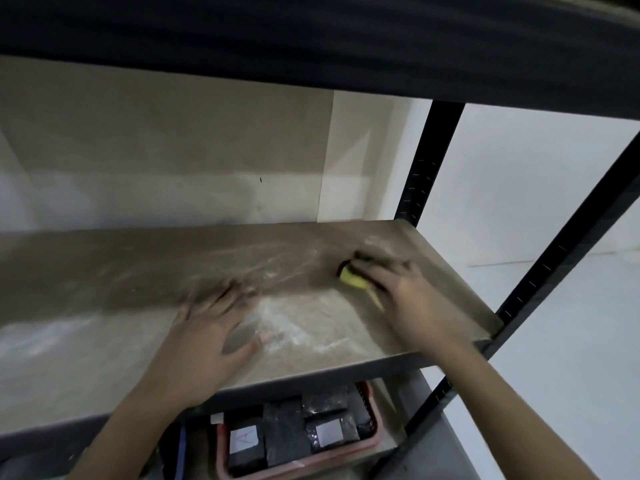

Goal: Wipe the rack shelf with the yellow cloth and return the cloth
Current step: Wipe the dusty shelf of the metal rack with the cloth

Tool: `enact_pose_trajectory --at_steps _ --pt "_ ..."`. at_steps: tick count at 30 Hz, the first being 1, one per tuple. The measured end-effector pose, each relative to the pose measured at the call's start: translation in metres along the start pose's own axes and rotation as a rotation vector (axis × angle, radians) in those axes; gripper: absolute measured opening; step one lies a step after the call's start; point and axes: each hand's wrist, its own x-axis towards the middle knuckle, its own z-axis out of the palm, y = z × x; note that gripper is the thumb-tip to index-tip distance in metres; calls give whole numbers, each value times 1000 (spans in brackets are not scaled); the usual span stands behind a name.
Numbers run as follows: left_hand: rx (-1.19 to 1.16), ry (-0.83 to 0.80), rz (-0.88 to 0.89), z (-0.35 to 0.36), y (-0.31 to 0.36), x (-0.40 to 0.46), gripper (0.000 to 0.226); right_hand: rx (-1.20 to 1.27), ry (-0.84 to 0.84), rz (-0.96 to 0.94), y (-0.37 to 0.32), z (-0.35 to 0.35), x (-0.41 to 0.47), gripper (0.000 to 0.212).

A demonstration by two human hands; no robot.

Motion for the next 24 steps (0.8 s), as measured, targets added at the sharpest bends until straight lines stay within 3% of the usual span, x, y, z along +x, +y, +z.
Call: enact_pose_trajectory --at_steps 2,4,6,11,15,17,19,20,22,24 --pt "-4 5 -10 -1 0 0 78 28 76 170 38 -12 18 38" --pt "2 6 -18 0 0 -1 77 41 -66 428 65 -13 28 37" --pt "2 3 -22 0 0 -2 75 -68 -235 510 70 1 26 43" --pt "-3 -5 -37 0 0 -1 71 -169 -193 322 47 3 21 39" --pt "-7 -8 -40 0 2 0 73 3 -238 -75 12 9 7 39" --pt "-9 -13 -35 0 2 0 77 114 -113 -113 24 1 15 38" --pt "-7 -16 -37 -1 2 0 77 145 53 67 59 -5 34 37" --pt "-9 -17 -38 -1 2 0 77 143 57 235 76 -7 45 37" --pt "-17 -18 -39 -1 2 -1 77 63 -98 528 97 0 61 39" --pt "-24 -20 -43 0 2 -1 79 -48 -203 598 101 18 71 41"
